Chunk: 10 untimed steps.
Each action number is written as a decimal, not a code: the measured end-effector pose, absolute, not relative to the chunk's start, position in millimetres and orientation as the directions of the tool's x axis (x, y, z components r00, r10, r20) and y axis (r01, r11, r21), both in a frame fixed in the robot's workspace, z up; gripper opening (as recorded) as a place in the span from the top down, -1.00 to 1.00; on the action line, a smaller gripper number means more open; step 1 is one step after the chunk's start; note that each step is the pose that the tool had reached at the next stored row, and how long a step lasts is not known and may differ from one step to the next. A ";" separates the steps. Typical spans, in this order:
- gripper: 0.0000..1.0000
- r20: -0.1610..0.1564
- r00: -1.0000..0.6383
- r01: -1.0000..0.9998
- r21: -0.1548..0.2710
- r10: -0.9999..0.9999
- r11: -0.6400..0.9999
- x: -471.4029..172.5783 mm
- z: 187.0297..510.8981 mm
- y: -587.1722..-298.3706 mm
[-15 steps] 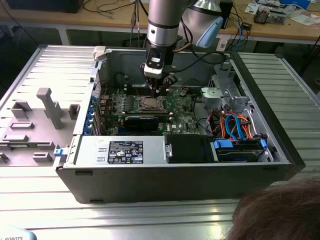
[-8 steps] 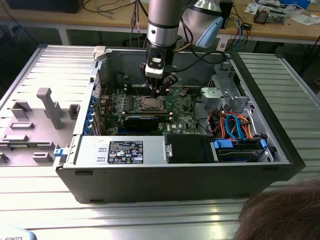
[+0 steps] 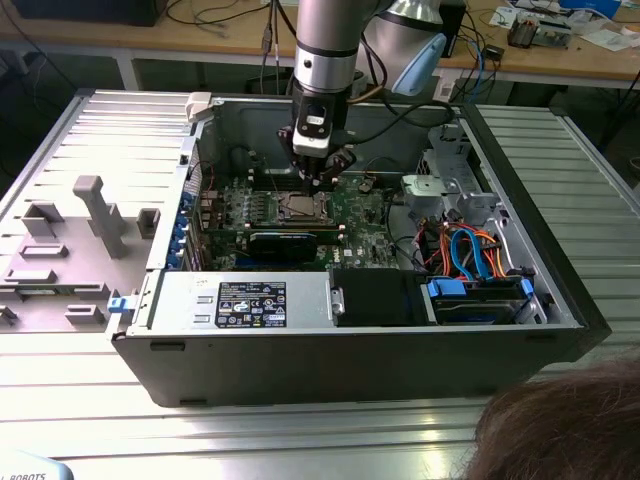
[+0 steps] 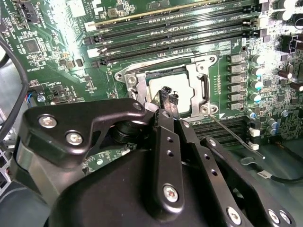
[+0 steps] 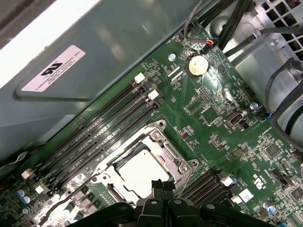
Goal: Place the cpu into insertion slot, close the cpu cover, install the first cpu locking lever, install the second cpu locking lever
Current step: 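Install the first cpu locking lever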
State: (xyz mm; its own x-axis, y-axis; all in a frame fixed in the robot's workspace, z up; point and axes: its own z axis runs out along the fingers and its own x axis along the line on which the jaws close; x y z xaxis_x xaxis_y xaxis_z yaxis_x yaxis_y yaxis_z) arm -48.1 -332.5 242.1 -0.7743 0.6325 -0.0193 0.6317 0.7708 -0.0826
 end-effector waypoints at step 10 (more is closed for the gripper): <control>0.79 -0.019 -0.801 0.598 -0.083 0.599 0.797 -48.1 242.1 -332.5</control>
